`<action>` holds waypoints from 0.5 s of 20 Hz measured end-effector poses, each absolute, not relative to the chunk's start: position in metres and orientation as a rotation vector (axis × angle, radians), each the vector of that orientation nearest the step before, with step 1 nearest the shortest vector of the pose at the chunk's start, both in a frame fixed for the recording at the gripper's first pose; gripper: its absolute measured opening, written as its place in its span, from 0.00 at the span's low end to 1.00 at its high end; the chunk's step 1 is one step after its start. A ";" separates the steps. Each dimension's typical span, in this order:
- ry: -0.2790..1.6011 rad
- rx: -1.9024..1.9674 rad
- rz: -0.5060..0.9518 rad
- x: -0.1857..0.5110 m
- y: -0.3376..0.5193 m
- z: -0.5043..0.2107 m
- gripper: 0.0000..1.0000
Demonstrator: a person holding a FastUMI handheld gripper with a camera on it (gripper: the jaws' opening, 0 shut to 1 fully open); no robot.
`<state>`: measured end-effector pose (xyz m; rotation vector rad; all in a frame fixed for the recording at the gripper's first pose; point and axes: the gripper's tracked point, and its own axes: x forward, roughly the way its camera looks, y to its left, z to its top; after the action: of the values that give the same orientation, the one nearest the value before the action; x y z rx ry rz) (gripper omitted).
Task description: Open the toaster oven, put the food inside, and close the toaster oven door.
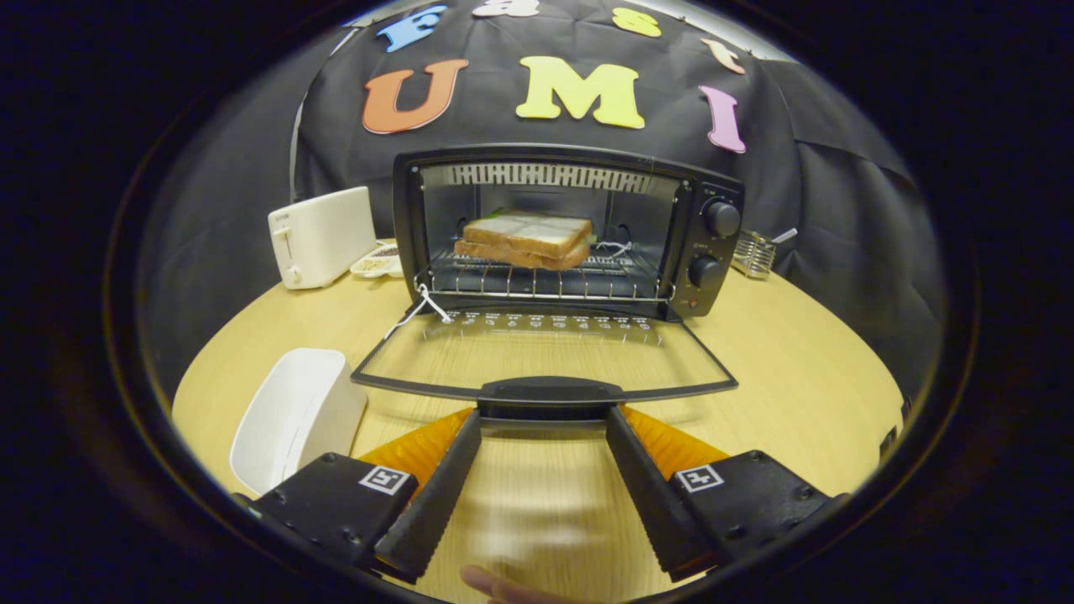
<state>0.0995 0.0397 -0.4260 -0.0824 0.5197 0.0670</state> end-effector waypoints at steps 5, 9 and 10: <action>0.508 -0.076 0.065 0.100 0.040 -0.423 0.99; 0.468 -0.080 0.066 0.098 0.040 -0.411 0.99; 0.446 -0.082 0.068 0.098 0.040 -0.405 0.99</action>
<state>0.0980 0.0396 -0.4047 -0.0820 0.4458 0.0676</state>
